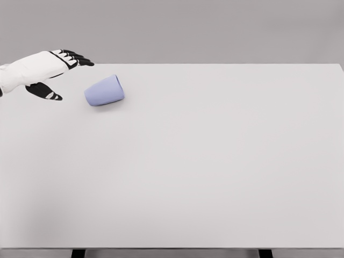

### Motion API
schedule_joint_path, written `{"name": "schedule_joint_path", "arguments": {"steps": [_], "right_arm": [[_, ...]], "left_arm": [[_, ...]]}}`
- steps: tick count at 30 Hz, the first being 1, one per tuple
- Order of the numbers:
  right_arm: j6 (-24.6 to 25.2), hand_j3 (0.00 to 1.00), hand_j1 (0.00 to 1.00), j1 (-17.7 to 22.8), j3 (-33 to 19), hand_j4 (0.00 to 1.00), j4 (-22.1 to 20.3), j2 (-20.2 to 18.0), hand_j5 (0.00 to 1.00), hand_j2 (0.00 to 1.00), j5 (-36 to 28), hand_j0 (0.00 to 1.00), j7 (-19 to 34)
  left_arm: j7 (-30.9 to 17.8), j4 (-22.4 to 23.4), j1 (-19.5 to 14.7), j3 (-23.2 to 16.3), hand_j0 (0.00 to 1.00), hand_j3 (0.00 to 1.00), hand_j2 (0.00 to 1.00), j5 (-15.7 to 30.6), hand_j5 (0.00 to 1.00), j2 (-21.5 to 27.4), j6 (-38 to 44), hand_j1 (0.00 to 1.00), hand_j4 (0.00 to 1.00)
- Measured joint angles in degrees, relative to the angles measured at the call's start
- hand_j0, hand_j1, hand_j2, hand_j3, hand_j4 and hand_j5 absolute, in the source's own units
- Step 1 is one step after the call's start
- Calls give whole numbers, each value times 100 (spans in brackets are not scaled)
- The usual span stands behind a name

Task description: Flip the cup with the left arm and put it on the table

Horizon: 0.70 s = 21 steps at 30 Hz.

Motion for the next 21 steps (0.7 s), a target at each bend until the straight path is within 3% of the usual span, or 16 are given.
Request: {"name": "schedule_joint_path", "arguments": {"steps": [21], "right_arm": [[4,100,100,0,0,100,7,0,100,100,-1,100,4]], "left_arm": [[-10,-22,9,-46,100,100,100,-291,100,-193,0,100,100]]}}
